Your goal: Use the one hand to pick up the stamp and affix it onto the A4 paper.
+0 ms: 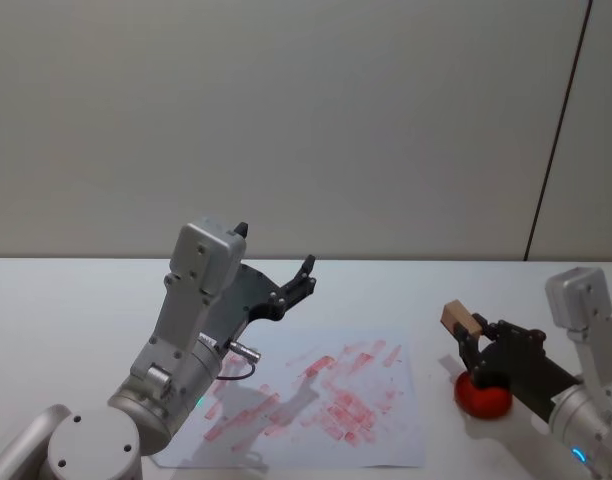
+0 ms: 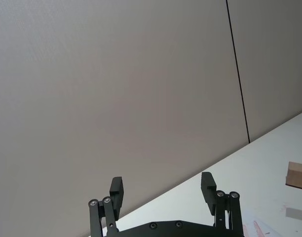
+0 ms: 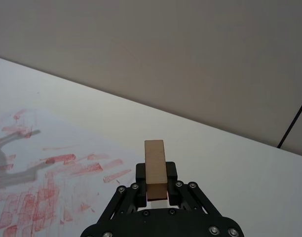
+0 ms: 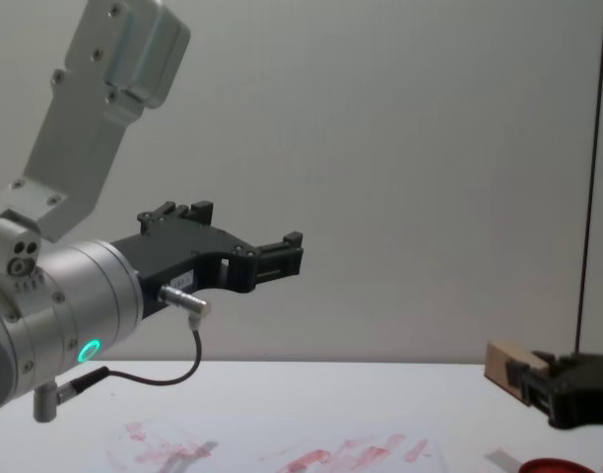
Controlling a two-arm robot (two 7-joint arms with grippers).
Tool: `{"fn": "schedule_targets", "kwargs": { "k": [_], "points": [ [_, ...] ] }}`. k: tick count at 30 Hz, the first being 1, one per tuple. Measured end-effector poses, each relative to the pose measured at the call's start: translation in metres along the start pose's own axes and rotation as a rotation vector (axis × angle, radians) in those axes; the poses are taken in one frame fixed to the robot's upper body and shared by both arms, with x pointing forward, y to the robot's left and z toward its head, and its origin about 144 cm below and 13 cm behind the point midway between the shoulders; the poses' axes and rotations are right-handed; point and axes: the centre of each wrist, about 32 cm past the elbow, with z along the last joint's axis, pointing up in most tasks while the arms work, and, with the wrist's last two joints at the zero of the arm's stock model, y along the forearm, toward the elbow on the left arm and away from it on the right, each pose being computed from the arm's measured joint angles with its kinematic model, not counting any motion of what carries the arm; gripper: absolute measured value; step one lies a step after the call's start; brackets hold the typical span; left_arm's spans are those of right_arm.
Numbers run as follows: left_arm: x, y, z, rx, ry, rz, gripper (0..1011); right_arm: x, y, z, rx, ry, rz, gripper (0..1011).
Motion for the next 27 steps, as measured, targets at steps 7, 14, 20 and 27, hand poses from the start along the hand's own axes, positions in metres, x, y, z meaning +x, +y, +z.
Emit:
{"fn": "schedule_targets", "kwargs": {
  "k": [7, 14, 20, 27],
  "points": [
    [0.0, 0.0, 0.0, 0.0, 0.0, 0.0, 1002, 0.001, -0.003, -0.008, -0.031, -0.001, -0.003, 214],
    [0.0, 0.0, 0.0, 0.0, 0.0, 0.0, 1002, 0.003, -0.005, -0.013, -0.056, -0.004, -0.005, 214],
    [0.0, 0.0, 0.0, 0.0, 0.0, 0.0, 1003, 0.004, -0.007, -0.016, -0.074, -0.005, -0.006, 214],
    [0.0, 0.0, 0.0, 0.0, 0.0, 0.0, 1002, 0.005, -0.01, -0.018, -0.088, -0.005, -0.001, 214]
  ]
}}
